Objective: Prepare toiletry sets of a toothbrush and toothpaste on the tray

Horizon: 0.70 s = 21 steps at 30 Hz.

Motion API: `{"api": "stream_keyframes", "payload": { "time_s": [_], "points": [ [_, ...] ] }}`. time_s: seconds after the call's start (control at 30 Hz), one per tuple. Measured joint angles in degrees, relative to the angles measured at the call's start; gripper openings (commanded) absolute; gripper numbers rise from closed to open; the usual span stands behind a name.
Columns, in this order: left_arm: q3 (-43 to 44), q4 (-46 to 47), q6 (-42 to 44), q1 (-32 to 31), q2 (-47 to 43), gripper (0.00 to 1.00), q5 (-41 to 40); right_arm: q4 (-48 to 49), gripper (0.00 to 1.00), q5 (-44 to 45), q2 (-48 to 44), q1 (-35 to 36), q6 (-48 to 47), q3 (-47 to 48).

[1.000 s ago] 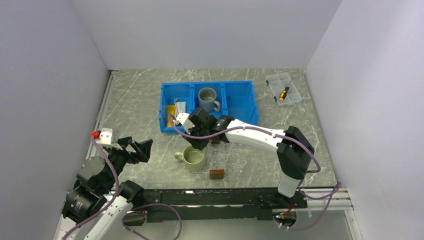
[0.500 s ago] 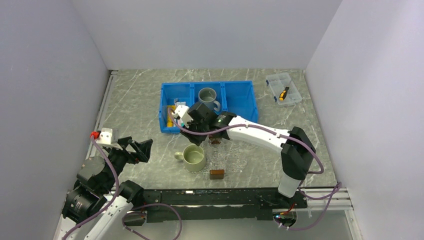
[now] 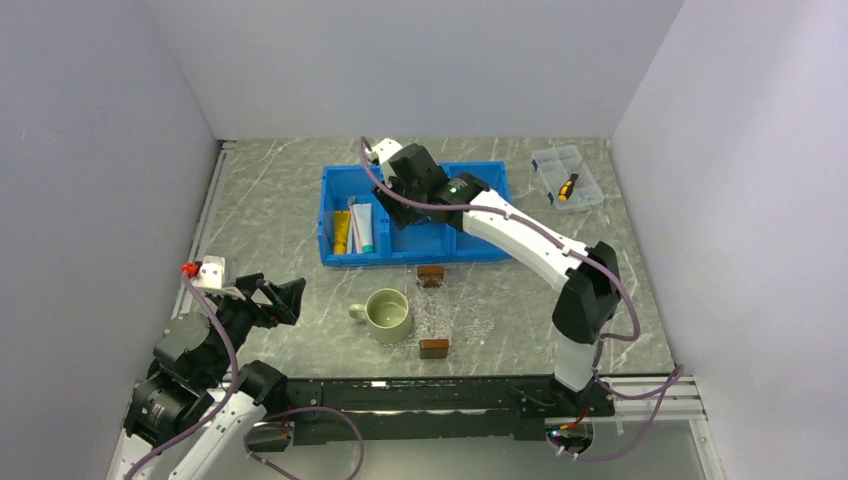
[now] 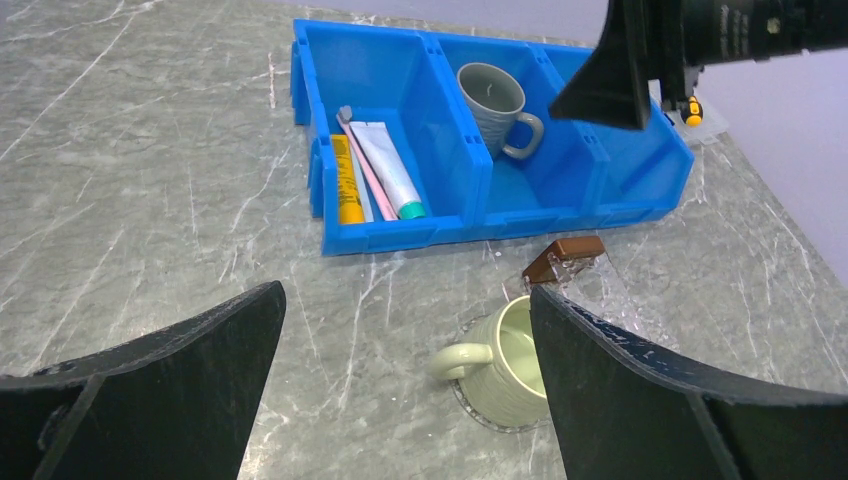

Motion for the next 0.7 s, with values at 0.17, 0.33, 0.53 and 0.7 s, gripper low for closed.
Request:
{"api": "stream_keyframes", "payload": {
  "time_s": [0.17,0.33,0.53,0.7],
  "points": [
    [0.00,0.00,0.00,0.00,0.09,0.99,0.02,-2.25,0.53,3.26,6.43,-2.19,3.93,7.45],
    [0.00,0.00,0.00,0.00,0.37,0.99,0.02,-4.98,0.53,4.87,12.92,-3.48,6.84,11.32],
    [0.00,0.00,0.02,0.00,0.39,0.99,0.09,-5.92,0.53,5.64,18.08,-4.48,7.89,13.38],
    [0.00,0.00,0.02,0.00,0.42,0.99,0.46,-5.84,0.53,5.66,19.89,-5.38,7.19,15.41]
  ]
}}
